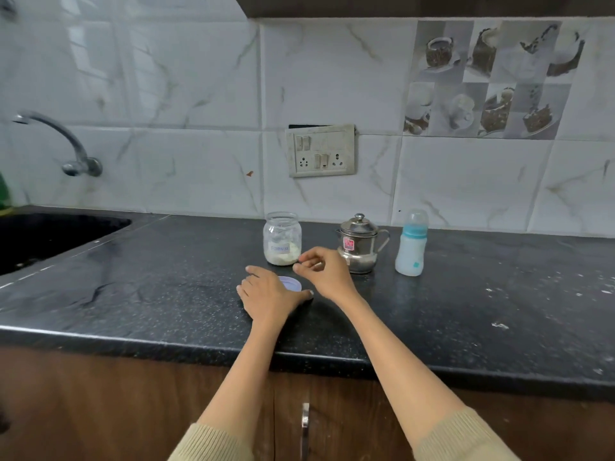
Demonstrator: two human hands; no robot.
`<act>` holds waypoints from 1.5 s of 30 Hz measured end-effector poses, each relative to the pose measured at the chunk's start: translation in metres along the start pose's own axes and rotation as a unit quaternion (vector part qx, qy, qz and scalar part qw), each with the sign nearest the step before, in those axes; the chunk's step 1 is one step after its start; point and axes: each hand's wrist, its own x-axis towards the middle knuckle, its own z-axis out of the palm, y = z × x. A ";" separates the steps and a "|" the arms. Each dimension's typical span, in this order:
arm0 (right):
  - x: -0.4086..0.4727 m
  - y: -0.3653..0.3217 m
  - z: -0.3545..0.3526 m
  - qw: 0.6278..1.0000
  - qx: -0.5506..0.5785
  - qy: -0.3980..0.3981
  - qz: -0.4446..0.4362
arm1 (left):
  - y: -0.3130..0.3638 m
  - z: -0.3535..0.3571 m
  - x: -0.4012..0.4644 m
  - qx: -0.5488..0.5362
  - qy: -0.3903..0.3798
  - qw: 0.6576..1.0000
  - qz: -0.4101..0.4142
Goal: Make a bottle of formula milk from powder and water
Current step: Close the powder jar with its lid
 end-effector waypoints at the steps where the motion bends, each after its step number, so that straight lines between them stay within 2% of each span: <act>1: 0.000 0.002 0.002 1.000 0.001 -0.009 0.002 | -0.001 0.000 0.003 -0.019 -0.011 1.000 0.001; 4: 0.002 0.005 0.008 1.000 0.015 -0.009 0.012 | -0.001 -0.004 0.010 -0.112 -0.001 0.994 0.016; 7: 0.008 -0.005 0.011 0.989 0.125 0.002 0.085 | 0.005 -0.015 0.023 -0.252 -0.001 0.967 0.032; 10: 0.020 -0.024 0.008 0.941 0.269 -0.099 0.181 | 0.016 -0.024 0.034 -0.354 0.000 0.931 0.087; 12: 0.031 -0.035 0.005 0.903 0.342 -0.153 0.210 | 0.022 -0.029 0.040 -0.385 0.012 0.914 0.131; 13: 0.039 -0.037 0.005 0.895 0.358 -0.160 0.212 | 0.024 -0.030 0.044 -0.399 0.013 0.905 0.149; 18: 0.072 -0.049 -0.001 0.885 0.396 -0.168 0.180 | 0.031 -0.038 0.072 -0.443 0.014 0.876 0.191; 21: 0.088 -0.054 -0.008 0.852 0.460 -0.183 0.170 | 0.036 -0.039 0.092 -0.441 0.012 0.870 0.220; 23: 0.105 -0.053 -0.007 0.850 0.472 -0.170 0.164 | 0.036 -0.037 0.106 -0.407 0.009 0.884 0.230; 24: 0.115 -0.052 -0.005 0.870 0.446 -0.150 0.150 | 0.035 -0.035 0.114 -0.372 0.009 0.900 0.227; 25: 0.122 -0.050 -0.002 0.908 0.380 -0.121 0.129 | 0.033 -0.032 0.120 -0.335 0.008 0.917 0.214; 27: 0.136 -0.045 0.007 0.982 0.171 -0.033 0.069 | 0.029 -0.022 0.129 -0.288 -0.004 0.943 0.167; 28: 0.140 -0.041 0.012 0.995 0.088 -0.002 0.043 | 0.027 -0.017 0.132 -0.283 -0.014 0.949 0.138; 30: 0.146 -0.034 0.020 1.000 -0.006 0.009 0.020 | 0.024 -0.006 0.138 -0.296 -0.030 0.951 0.081; 33: 0.153 -0.024 0.028 0.998 -0.036 -0.023 0.040 | 0.020 0.009 0.141 -0.307 -0.052 0.950 0.037; 37: 0.160 -0.023 0.026 0.996 -0.049 -0.061 0.029 | 0.014 0.021 0.138 -0.308 -0.011 0.950 0.049; 42: 0.164 -0.026 0.013 0.984 -0.075 -0.158 0.020 | 0.012 0.019 0.141 -0.286 -0.006 0.956 0.064; 45: 0.167 -0.024 0.013 0.979 -0.096 -0.178 0.012 | 0.012 0.019 0.141 -0.275 -0.004 0.959 0.064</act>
